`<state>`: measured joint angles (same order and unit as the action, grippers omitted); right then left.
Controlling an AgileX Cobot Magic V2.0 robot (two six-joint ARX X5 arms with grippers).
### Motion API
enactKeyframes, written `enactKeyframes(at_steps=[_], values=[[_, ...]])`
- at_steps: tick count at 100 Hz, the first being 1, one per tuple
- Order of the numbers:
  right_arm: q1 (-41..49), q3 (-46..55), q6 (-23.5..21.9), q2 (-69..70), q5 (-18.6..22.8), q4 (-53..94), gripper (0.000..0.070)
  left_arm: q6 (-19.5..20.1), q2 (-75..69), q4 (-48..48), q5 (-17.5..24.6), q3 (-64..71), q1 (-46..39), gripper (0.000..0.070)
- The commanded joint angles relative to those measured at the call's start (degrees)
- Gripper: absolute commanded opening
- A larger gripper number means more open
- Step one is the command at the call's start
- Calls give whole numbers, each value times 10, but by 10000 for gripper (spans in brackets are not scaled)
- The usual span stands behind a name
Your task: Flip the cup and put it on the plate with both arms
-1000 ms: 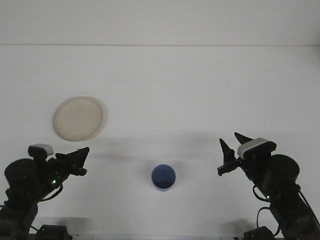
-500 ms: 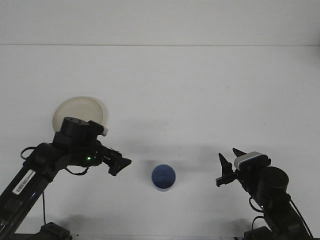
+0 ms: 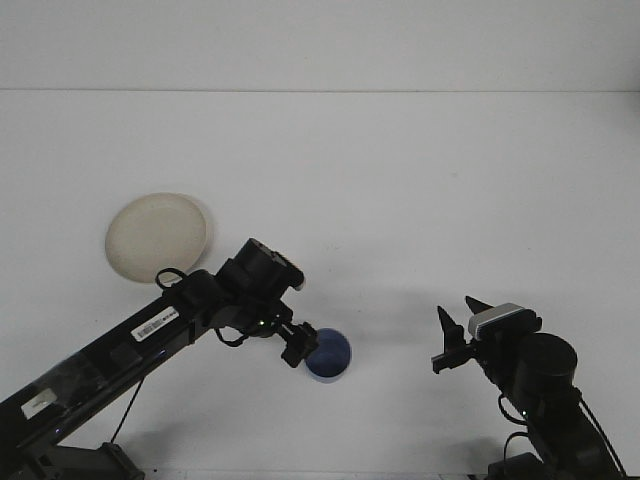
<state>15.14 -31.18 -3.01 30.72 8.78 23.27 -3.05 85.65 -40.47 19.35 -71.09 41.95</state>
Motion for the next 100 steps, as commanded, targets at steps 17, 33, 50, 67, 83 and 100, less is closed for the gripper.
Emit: enactKeyframes(at_steps=[17,33,50,67,83,100], values=[[1,-2,-2,1,0,-6,347,-40,67,57,-45,-12,41,501],[1,-2,-2,1,0,-5,347,-42,104,58,-50,-12,54,366],[1,-2,-2,1,0,-5,347,-53,110,63,-50,-13,57,12],[1,-2,-2,1,0,-5,347,-51,109,47,-61,-27,52,15],[1,-2,-2,1,0,-5,347,-24,97,3,-65,-75,29,15],[1,-2,-2,1,0,-5,347,12,61,-64,-107,-151,-41,15]])
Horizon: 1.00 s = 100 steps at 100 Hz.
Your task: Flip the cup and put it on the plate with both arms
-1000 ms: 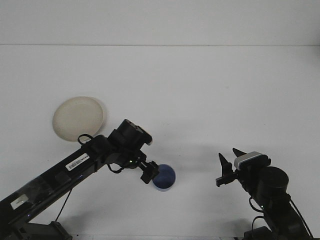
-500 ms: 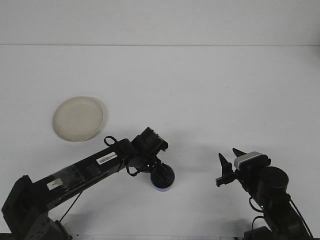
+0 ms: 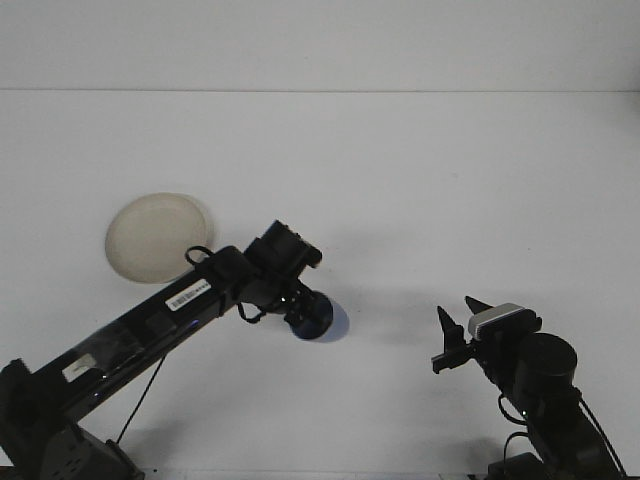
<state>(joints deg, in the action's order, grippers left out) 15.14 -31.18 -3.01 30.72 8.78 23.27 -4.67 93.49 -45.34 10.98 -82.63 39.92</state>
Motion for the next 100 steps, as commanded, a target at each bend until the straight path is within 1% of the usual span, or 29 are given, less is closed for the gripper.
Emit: enactKeyframes(at_steps=[1,8,18,39,50,62,74,93,100], values=[[1,-2,-2,1,0,-5,347,31,-20,-20,-28,-41,-26,15],[1,-2,-2,1,-1,-5,347,48,-39,-47,-51,-71,-70,15],[1,-2,-2,1,-1,-5,347,66,-62,-71,-71,-105,-147,15],[1,-2,-2,1,-2,-5,347,73,-76,-82,-76,-121,-324,15],[1,-2,-2,1,-2,-5,347,80,-60,-96,-76,-121,-389,15],[1,-2,-2,1,-2,-5,347,82,-28,-105,-76,-121,-438,15],[1,-2,-2,1,-2,-5,347,83,14,-103,-75,-121,-468,15],[1,-2,-2,1,-2,-5,347,87,81,-89,-74,-121,-486,15],[1,-2,-2,1,-2,-5,347,96,100,-81,-58,-121,-486,15]])
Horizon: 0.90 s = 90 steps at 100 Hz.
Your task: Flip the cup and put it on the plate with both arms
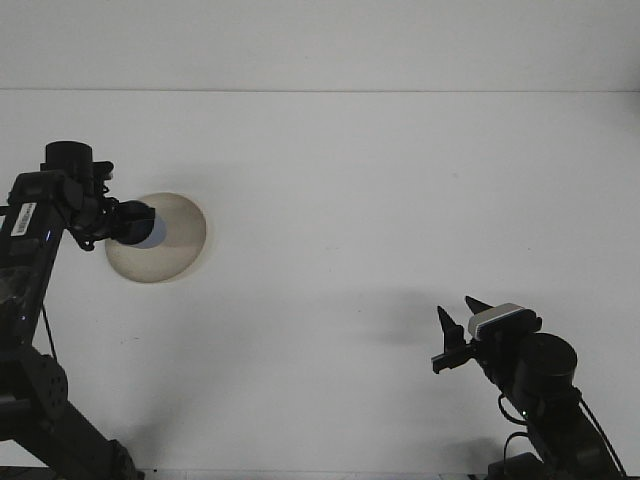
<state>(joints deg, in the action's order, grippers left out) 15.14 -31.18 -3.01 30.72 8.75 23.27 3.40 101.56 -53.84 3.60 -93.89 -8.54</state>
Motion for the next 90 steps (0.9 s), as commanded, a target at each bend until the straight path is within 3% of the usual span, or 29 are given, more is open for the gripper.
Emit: enactKeyframes(at_steps=[1,10,28,43,51,73,90], values=[[1,-2,-2,1,-2,-5,347,17,21,5,19,-9,-1,15],[1,-2,-2,1,-2,-5,346,22,40,17,39,-9,-1,15],[1,-2,-2,1,-2,-5,347,22,60,25,38,-9,-2,34],[1,-2,-2,1,-2,-5,347,21,59,28,37,-14,-7,297],[1,-2,-2,1,-2,-5,347,12,58,13,37,-30,-10,379],[1,-2,-2,1,-5,-5,347,6,-1,-33,38,-96,-19,384],[1,-2,-7,-3,-46,-5,346,4,-127,-30,38,-100,-23,383]])
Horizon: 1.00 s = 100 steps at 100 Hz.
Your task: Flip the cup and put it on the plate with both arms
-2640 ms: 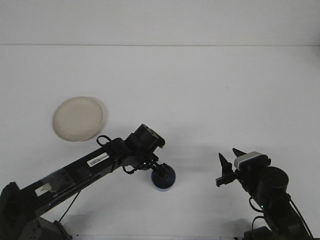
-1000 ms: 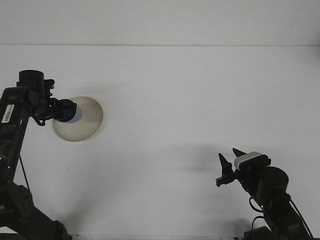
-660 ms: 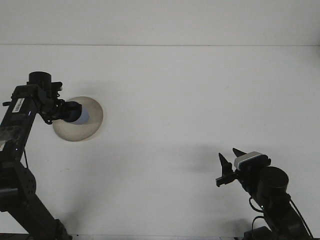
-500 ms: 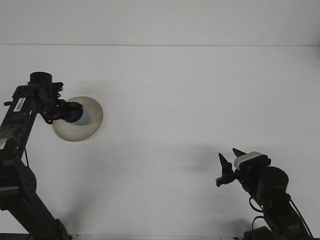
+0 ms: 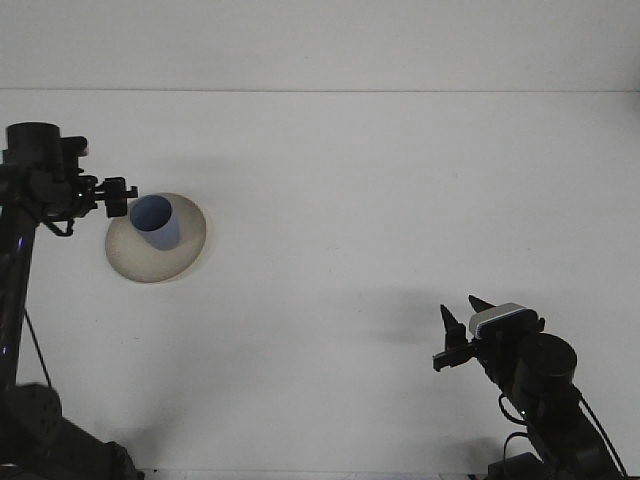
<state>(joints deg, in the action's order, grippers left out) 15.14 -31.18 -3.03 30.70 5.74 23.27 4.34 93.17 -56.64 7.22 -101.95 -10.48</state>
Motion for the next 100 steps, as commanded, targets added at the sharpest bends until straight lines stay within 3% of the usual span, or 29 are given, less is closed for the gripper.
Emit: enactKeyframes(at_steps=[1,26,33,44,46,72,100], values=[[0,-2,-7,-4,-19,-5,346,-5,-50,-2,2,-19,-3,383],[-12,-2,-17,-81,-77,-5,341,-19,-236,18,19,31,2,362],[-17,-1,-17,-108,-77,-5,278,-15,-297,55,18,97,13,242],[-24,5,-17,-142,-77,-6,33,16,-405,136,18,248,29,0],[-25,6,-17,-147,-78,-6,0,20,-426,156,18,279,30,14],[-27,29,-21,-199,-104,-40,0,-7,-711,460,18,659,31,14],[-27,29,-21,-202,-103,-40,0,-25,-831,452,13,723,30,14]])
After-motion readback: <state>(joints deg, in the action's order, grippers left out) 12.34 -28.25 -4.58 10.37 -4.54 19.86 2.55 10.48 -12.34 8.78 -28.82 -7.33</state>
